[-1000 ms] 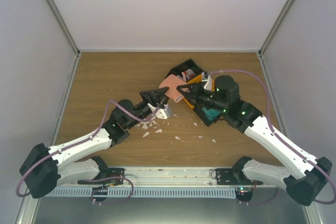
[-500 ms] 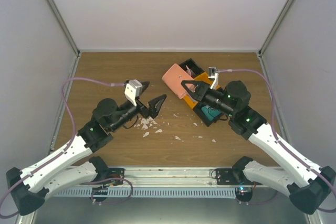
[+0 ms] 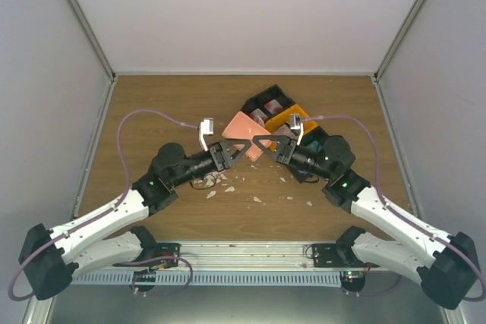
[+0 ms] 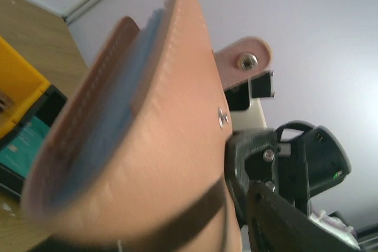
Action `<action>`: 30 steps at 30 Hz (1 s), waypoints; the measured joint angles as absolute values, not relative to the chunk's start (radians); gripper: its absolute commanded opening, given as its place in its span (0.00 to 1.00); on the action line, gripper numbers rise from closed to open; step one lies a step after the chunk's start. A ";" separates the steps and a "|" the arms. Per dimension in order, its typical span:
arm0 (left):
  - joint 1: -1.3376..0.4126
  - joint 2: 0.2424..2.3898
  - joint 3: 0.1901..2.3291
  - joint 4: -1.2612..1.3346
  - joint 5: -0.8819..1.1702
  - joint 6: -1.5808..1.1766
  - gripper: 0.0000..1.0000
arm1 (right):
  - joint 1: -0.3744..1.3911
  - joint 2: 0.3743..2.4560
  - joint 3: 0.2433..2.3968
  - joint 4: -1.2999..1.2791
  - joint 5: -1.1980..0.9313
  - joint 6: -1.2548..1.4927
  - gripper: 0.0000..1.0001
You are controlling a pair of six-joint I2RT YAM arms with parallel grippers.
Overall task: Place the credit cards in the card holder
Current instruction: Turn over the card holder at the center of the board.
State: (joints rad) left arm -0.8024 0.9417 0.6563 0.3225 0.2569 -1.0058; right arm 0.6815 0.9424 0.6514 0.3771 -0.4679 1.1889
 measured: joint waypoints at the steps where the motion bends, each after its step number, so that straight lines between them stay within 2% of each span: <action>1: -0.802 0.952 0.656 0.338 0.259 -1.019 0.36 | 0.690 0.943 0.643 0.395 -0.472 1.199 0.01; 4: -0.802 0.965 0.654 0.365 0.265 -1.059 0.06 | 0.716 0.944 0.622 0.432 -0.469 1.216 0.05; 5: -0.802 0.965 0.652 0.376 0.266 -1.072 0.01 | 0.717 0.944 0.616 0.441 -0.469 1.220 0.08; 11: -0.809 0.935 0.605 0.376 0.265 -1.067 0.00 | 0.730 0.912 0.569 0.407 -0.446 1.205 0.50; 16: -0.807 0.894 0.549 0.255 0.251 -0.997 0.00 | 0.731 0.826 0.560 0.169 -0.371 1.104 0.67; 22: -0.802 0.939 0.504 0.083 0.346 -0.888 0.00 | 0.731 0.773 0.628 -0.216 -0.218 0.938 0.70; 30: -0.802 1.237 0.501 0.054 0.571 -0.791 0.00 | 0.738 0.920 0.720 -0.516 -0.122 0.797 0.66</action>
State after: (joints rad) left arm -0.8024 1.2373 0.5007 0.0540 0.5709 -0.7914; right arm 0.7380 0.9195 0.7200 -0.5163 -0.1219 0.7975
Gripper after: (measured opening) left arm 0.127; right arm 0.676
